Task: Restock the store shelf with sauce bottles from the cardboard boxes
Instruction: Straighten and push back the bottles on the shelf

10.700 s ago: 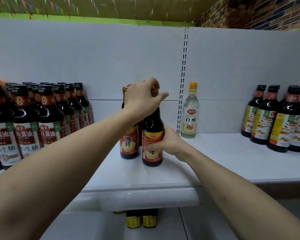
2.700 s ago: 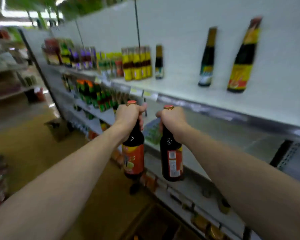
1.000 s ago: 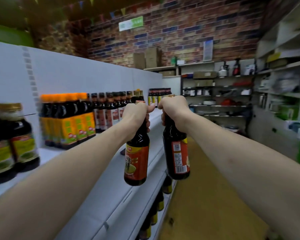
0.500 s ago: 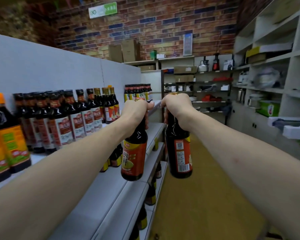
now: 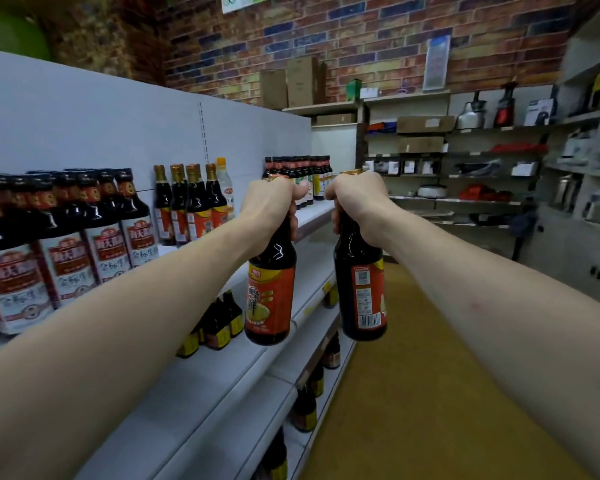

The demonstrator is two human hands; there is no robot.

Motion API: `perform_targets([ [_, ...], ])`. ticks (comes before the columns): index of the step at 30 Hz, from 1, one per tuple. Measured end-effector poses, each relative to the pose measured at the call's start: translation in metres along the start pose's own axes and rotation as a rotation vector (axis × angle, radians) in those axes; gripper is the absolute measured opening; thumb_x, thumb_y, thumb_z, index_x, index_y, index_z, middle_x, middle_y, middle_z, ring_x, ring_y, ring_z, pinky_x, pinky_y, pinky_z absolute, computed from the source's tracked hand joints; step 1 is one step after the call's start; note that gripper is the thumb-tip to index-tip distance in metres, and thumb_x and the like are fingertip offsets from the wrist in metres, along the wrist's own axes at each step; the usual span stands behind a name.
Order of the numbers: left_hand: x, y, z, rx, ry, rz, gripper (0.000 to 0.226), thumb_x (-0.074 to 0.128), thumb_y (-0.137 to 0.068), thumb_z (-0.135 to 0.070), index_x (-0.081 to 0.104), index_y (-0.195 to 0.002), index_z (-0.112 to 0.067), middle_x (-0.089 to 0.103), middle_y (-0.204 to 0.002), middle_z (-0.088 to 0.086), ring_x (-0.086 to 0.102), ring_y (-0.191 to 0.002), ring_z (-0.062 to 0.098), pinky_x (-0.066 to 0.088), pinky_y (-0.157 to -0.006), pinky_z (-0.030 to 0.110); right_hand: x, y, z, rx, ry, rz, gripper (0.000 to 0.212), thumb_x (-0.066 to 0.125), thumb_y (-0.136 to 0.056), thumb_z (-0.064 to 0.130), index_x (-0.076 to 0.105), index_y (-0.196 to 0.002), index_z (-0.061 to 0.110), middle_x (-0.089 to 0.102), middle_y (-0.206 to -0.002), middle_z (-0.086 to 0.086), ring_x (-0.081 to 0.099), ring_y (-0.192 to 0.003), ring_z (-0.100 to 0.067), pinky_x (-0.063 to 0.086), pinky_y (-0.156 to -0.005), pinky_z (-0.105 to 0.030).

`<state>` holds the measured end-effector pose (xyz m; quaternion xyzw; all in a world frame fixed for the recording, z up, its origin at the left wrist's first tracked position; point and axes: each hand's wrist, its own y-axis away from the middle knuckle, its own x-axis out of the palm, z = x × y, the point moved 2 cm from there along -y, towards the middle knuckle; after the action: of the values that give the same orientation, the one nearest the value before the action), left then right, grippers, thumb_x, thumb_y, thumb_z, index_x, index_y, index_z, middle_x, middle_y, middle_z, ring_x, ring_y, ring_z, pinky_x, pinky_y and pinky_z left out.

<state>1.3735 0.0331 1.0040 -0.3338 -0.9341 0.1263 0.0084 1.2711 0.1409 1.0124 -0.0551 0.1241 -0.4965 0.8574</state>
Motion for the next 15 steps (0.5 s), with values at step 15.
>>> perform_targets([
  [15, -0.033, -0.221, 0.018, 0.089, -0.006, -0.301, 0.027, 0.071, -0.092, -0.021, 0.051, -0.075, -0.013, 0.045, -0.054, 0.000, 0.050, -0.051, 0.022, 0.049, -0.057, 0.037, 0.090, -0.224, -0.029, -0.124, -0.063, 0.242, 0.014, 0.060, -0.087, 0.004, 0.059, -0.073, 0.002, 0.053, -0.047, -0.013, 0.052, -0.045, -0.026, 0.049, -0.053, -0.034],
])
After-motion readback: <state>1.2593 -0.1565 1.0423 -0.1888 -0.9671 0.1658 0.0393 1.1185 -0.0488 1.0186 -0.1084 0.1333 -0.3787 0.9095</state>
